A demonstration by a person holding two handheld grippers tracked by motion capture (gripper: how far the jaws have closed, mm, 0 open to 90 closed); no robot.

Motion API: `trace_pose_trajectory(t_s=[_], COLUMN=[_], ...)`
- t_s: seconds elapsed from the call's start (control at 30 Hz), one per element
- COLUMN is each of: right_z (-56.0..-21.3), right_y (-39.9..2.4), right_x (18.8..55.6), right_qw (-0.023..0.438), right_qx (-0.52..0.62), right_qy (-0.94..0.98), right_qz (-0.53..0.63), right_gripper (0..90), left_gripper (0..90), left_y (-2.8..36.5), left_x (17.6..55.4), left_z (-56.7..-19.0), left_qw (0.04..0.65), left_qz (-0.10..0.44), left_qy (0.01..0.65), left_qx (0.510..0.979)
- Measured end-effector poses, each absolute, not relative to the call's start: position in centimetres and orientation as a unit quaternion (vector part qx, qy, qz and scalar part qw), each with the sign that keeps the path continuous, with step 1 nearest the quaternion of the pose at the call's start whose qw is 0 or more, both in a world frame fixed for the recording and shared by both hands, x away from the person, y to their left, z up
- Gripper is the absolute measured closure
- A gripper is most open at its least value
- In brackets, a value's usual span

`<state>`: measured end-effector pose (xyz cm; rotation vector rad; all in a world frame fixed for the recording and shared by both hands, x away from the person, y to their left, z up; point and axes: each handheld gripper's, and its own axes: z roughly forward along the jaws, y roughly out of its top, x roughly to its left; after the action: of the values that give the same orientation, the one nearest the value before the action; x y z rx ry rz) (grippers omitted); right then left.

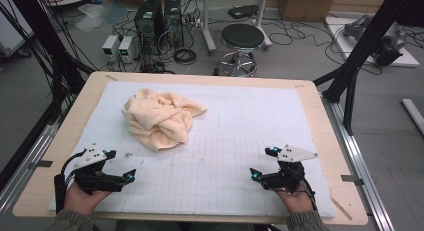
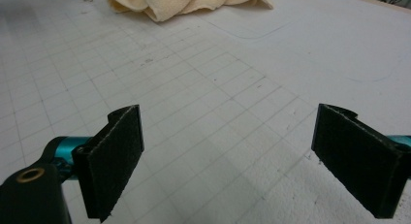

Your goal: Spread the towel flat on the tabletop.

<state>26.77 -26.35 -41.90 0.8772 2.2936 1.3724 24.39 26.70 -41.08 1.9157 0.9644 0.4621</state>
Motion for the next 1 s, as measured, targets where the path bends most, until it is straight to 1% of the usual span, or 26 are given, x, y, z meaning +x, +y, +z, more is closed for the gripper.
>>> trace_pose_trajectory(t_s=[0.53,1.0], right_z=[-41.74,-41.61], right_y=[-26.26,-25.98], right_x=[26.21,26.39], right_qw=[0.167,0.159], right_qx=[0.309,0.307], right_qy=[0.802,0.802], right_qz=[0.483,0.487], right_gripper=[10.6,10.6], left_gripper=[2.4,2.4], left_y=[26.31,26.26], left_x=[24.45,24.33], left_z=[-40.91,-40.88], left_qw=[0.464,0.462], left_qz=[0.189,0.193], left_qy=[0.379,0.379], left_qx=[0.778,0.778])
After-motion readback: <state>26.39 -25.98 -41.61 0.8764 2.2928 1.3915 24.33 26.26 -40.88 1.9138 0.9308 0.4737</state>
